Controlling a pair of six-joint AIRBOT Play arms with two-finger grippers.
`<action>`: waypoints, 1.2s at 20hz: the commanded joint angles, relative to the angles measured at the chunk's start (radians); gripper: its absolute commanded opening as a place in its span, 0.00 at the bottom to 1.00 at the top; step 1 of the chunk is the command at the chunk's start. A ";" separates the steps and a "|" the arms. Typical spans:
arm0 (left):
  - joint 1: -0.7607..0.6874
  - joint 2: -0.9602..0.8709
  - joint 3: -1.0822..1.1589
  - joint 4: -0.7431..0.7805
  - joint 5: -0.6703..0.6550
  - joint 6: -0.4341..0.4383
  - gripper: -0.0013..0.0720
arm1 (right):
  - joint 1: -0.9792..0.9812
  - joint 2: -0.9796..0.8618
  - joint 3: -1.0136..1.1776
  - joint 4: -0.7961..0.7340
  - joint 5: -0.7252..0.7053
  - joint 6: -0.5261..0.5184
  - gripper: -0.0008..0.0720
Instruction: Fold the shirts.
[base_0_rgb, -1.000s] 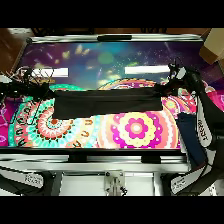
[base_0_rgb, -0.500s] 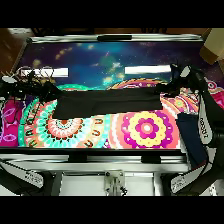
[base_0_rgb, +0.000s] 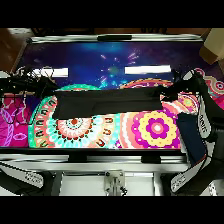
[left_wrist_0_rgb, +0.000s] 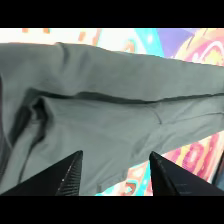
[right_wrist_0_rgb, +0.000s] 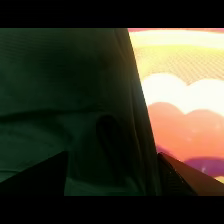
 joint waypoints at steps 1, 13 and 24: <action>-0.003 0.011 0.002 -0.121 -0.034 0.000 0.72 | 0.020 -0.037 -0.004 0.111 0.029 -0.016 0.81; -0.369 0.151 -0.302 -0.185 0.200 0.082 0.07 | 0.037 0.412 -0.004 0.101 0.324 0.026 0.11; -0.822 0.061 -0.390 -0.571 0.521 0.213 0.07 | 0.037 0.706 -0.003 0.099 0.494 0.155 0.11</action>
